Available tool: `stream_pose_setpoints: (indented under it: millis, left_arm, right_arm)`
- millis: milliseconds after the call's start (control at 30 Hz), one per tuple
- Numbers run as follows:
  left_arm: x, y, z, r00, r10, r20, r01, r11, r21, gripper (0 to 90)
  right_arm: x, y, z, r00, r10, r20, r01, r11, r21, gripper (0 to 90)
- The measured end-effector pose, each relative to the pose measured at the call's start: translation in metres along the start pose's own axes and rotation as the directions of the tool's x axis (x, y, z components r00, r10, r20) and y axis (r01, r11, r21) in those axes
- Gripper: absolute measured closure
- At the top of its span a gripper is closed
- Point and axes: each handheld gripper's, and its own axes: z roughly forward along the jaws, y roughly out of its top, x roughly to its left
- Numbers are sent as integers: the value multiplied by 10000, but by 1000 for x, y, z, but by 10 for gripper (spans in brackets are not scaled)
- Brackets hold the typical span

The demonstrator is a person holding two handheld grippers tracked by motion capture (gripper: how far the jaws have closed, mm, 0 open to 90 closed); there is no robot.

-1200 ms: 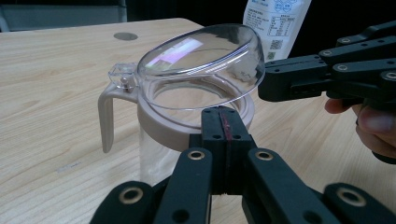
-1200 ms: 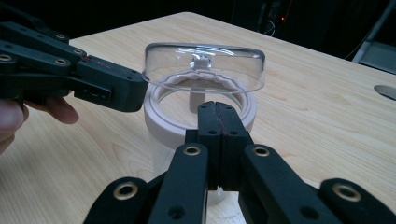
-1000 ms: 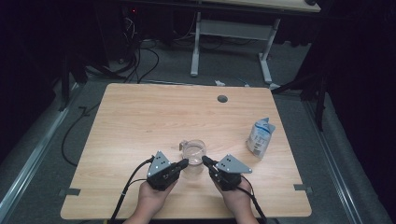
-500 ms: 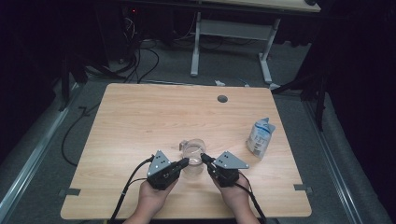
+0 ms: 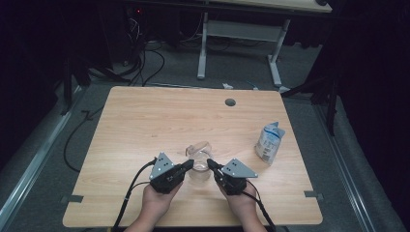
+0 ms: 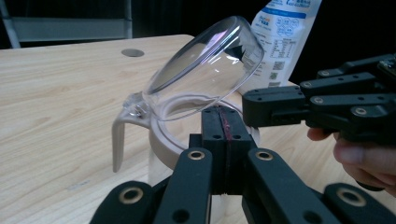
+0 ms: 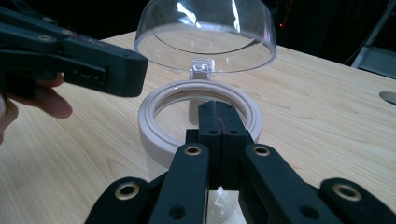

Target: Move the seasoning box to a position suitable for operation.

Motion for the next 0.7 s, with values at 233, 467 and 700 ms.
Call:
stream_pose_setpoints:
  millis: [233, 467, 700]
  left_arm:
    - [10, 6, 0, 9996, -206, -177, 204, 9998, -88, 900]
    - [14, 9, 2, 9993, -216, -305, 213, 9997, -111, 900]
    - [21, 10, 2, 9980, -344, -536, 337, 9993, -141, 900]
  right_arm:
    - [-1, 0, 0, 10000, 60, -31, -60, 10000, 22, 900]
    - [-1, 0, 0, 10000, -14, -41, 14, 10000, -2, 900]
    - [-1, 0, 0, 10000, -9, -52, 10, 10000, 9, 900]
